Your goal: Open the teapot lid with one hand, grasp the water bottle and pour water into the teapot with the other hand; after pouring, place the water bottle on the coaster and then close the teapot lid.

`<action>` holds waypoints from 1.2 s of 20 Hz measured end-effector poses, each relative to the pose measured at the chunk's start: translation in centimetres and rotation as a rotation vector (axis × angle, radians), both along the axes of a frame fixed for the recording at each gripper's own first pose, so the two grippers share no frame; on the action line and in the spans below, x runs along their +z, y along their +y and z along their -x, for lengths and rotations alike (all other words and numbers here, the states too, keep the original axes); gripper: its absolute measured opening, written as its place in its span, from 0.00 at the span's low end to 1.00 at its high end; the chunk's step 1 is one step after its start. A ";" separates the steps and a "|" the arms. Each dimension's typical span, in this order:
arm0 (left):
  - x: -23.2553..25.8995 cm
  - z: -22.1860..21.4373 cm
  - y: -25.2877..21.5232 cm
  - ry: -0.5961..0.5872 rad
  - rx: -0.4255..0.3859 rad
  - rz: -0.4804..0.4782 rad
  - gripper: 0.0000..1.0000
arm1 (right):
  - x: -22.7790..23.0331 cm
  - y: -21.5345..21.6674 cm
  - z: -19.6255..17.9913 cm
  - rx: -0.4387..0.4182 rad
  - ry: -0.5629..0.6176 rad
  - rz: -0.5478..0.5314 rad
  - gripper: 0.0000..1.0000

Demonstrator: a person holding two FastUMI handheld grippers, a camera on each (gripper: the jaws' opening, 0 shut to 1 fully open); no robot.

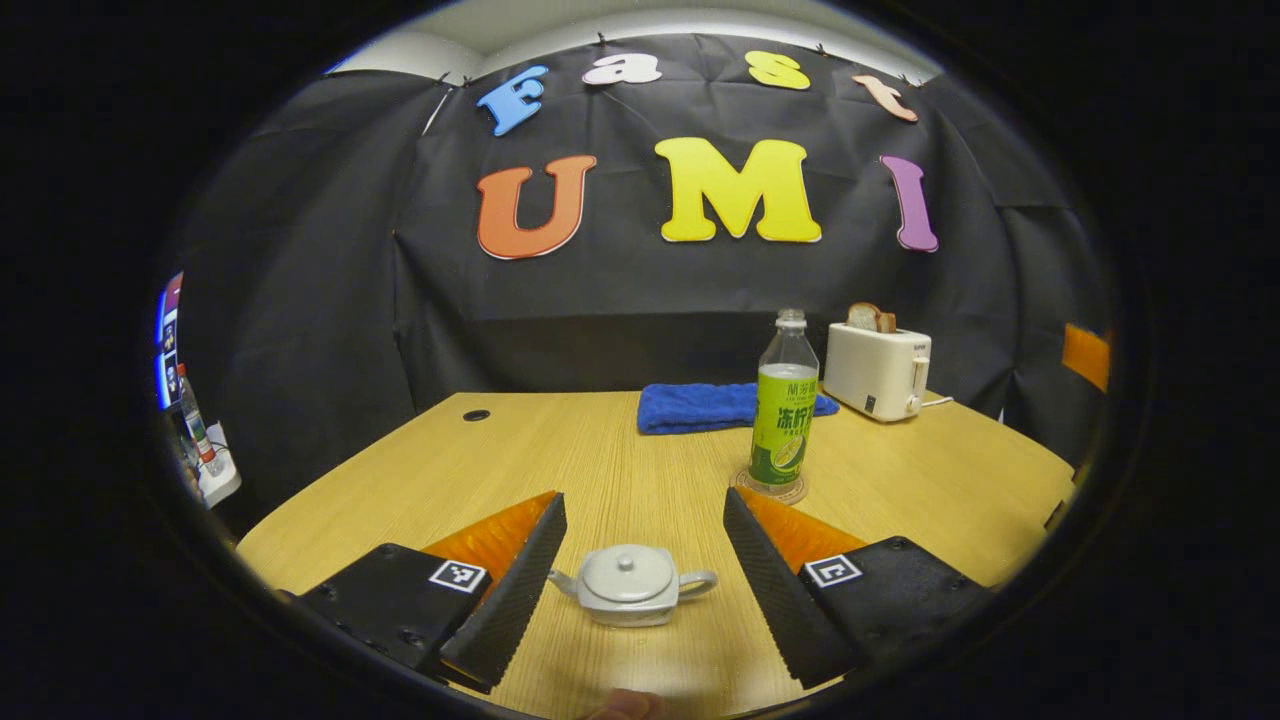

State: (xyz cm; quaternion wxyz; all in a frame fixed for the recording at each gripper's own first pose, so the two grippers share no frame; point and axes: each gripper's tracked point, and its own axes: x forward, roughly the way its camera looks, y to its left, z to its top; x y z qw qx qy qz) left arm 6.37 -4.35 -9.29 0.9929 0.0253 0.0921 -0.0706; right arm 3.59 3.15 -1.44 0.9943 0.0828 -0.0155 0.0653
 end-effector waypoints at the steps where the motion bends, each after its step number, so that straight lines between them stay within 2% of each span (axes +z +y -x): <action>1: 1.0 0.6 0.0 -0.011 -0.003 0.012 0.99 | 0.2 -0.2 0.3 -0.006 0.004 0.012 0.95; 5: 4.7 3.4 0.1 -0.062 0.001 0.016 0.99 | 1.9 -2.1 1.9 -0.061 -0.001 0.033 0.95; 8: 6.8 5.3 -0.1 -0.103 0.009 0.001 0.99 | 2.6 -2.5 3.3 -0.069 0.004 0.047 0.95; 12: 7.6 7.5 0.0 -0.082 0.035 -0.015 0.99 | 3.4 -2.4 4.7 -0.084 0.002 0.073 0.95; 17: 9.7 9.4 0.0 -0.135 0.024 -0.005 0.99 | 2.9 -2.9 4.6 -0.103 0.022 0.083 0.95; 24: 10.6 9.8 0.5 -0.169 0.037 -0.007 0.99 | 1.1 -3.1 3.7 -0.104 0.083 0.089 0.95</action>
